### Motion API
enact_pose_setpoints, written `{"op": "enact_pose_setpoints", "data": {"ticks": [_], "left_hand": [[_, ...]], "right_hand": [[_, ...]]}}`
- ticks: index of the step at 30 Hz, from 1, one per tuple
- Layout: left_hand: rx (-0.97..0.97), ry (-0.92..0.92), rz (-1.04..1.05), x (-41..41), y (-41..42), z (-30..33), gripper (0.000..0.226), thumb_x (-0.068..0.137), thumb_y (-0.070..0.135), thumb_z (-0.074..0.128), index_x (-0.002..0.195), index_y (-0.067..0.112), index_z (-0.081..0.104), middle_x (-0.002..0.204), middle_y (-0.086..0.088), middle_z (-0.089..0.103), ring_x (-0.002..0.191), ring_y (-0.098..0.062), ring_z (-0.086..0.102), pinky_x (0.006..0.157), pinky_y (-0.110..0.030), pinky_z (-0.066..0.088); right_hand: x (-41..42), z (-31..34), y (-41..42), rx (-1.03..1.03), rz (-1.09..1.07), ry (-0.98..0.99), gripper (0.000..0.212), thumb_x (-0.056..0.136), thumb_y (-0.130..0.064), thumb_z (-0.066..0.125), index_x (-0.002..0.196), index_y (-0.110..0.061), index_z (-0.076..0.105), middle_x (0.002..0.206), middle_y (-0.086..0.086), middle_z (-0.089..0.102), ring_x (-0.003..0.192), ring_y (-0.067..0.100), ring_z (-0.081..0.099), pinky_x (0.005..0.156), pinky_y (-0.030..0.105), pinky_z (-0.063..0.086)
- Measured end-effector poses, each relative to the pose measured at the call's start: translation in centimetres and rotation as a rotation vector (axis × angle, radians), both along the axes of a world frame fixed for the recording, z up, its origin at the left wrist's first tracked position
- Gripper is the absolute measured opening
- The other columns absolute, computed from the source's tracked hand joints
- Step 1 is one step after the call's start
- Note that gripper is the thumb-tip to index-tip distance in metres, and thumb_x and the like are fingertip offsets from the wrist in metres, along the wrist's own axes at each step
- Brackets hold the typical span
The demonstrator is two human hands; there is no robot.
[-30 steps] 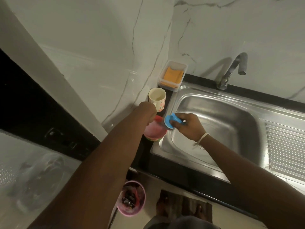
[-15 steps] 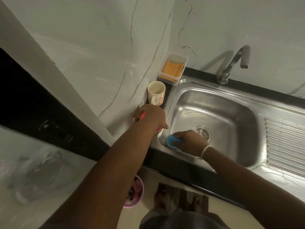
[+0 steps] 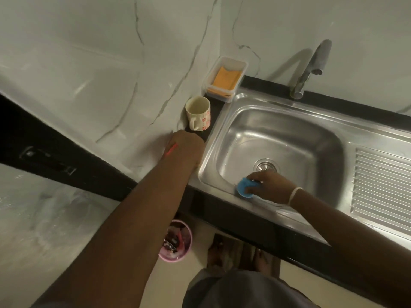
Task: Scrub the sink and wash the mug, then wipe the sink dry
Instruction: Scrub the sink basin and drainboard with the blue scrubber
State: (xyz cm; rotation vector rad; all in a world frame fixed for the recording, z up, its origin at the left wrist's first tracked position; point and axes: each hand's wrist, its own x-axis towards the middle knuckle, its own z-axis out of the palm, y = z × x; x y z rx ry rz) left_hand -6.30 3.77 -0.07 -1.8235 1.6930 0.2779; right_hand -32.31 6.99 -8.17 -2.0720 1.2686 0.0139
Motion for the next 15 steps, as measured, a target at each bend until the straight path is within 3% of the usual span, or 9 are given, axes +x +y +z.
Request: {"op": "enact_pose_setpoints", "data": {"ticks": [2, 4, 5, 7, 8, 11, 13, 15], "left_hand": [[0.03, 0.069, 0.208, -0.3, -0.7, -0.1, 0.04, 0.07, 0.037, 0.077, 0.101, 0.015, 0.064, 0.1, -0.008, 0.063, 0.091, -0.026, 0.059, 0.067, -0.034, 0.051], [0.091, -0.082, 0.009, -0.1, -1.3, -0.8, 0.031, 0.081, 0.029, 0.066, 0.108, 0.013, 0.062, 0.108, -0.008, 0.064, 0.085, -0.022, 0.06, 0.058, -0.027, 0.05], [0.093, -0.061, 0.009, -0.7, -1.9, -0.2, 0.026, 0.085, 0.026, 0.061, 0.107, 0.013, 0.062, 0.105, -0.006, 0.063, 0.08, -0.02, 0.06, 0.054, -0.024, 0.051], [0.172, -0.129, 0.02, -1.9, -2.2, 0.8, 0.032, 0.079, 0.035, 0.068, 0.096, 0.011, 0.054, 0.096, -0.004, 0.057, 0.083, -0.019, 0.058, 0.066, -0.025, 0.054], [0.166, -0.156, 0.037, -2.8, -2.0, 1.3, 0.038, 0.075, 0.038, 0.07, 0.095, 0.011, 0.053, 0.099, -0.006, 0.058, 0.091, -0.024, 0.059, 0.076, -0.033, 0.055], [0.15, -0.203, 0.04, -6.1, -1.0, 3.7, 0.052, 0.082, 0.02, 0.064, 0.13, 0.006, 0.05, 0.13, -0.02, 0.055, 0.115, -0.04, 0.057, 0.09, -0.05, 0.053], [-0.014, -0.127, 0.13, -8.2, -0.5, 4.6, 0.046, 0.092, 0.01, 0.057, 0.136, 0.003, 0.047, 0.137, -0.019, 0.051, 0.122, -0.04, 0.052, 0.093, -0.048, 0.052], [-0.014, -0.123, 0.119, -9.6, -0.9, 3.9, 0.04, 0.095, 0.008, 0.051, 0.134, 0.006, 0.051, 0.139, -0.014, 0.051, 0.126, -0.035, 0.049, 0.098, -0.045, 0.049]], "right_hand": [[-4.5, 0.2, 0.6, 0.047, -0.025, -0.012, 0.03, 0.088, -0.035, 0.073, 0.114, -0.019, 0.074, 0.102, -0.002, 0.074, 0.089, 0.011, 0.067, 0.087, 0.034, 0.054], [-6.8, 0.1, 0.9, 0.067, -0.014, -0.013, 0.032, 0.087, -0.036, 0.074, 0.114, -0.02, 0.075, 0.104, -0.003, 0.075, 0.09, 0.009, 0.068, 0.088, 0.033, 0.055], [-6.8, -0.1, 0.7, 0.065, 0.004, -0.02, 0.033, 0.088, -0.036, 0.073, 0.116, -0.019, 0.074, 0.105, -0.002, 0.074, 0.091, 0.01, 0.068, 0.088, 0.033, 0.055], [-4.6, -0.3, 0.0, 0.044, 0.054, -0.047, 0.035, 0.09, -0.035, 0.07, 0.12, -0.017, 0.072, 0.109, 0.001, 0.073, 0.093, 0.013, 0.068, 0.089, 0.031, 0.055], [-2.9, -0.4, -0.5, 0.026, 0.083, -0.07, 0.036, 0.09, -0.034, 0.07, 0.121, -0.016, 0.07, 0.11, 0.002, 0.073, 0.094, 0.014, 0.067, 0.089, 0.03, 0.054], [2.5, -0.8, -2.0, 0.03, 0.095, -0.15, 0.035, 0.09, -0.032, 0.068, 0.121, -0.015, 0.069, 0.111, 0.004, 0.071, 0.098, 0.018, 0.066, 0.088, 0.029, 0.051], [4.2, -0.9, -2.3, 0.024, 0.128, -0.145, 0.037, 0.088, -0.034, 0.069, 0.121, -0.017, 0.069, 0.111, 0.004, 0.07, 0.099, 0.021, 0.064, 0.087, 0.03, 0.049], [3.3, -1.0, -2.0, 0.036, 0.143, -0.135, 0.037, 0.085, -0.037, 0.071, 0.117, -0.017, 0.07, 0.108, 0.003, 0.07, 0.097, 0.021, 0.063, 0.086, 0.033, 0.05]]}}
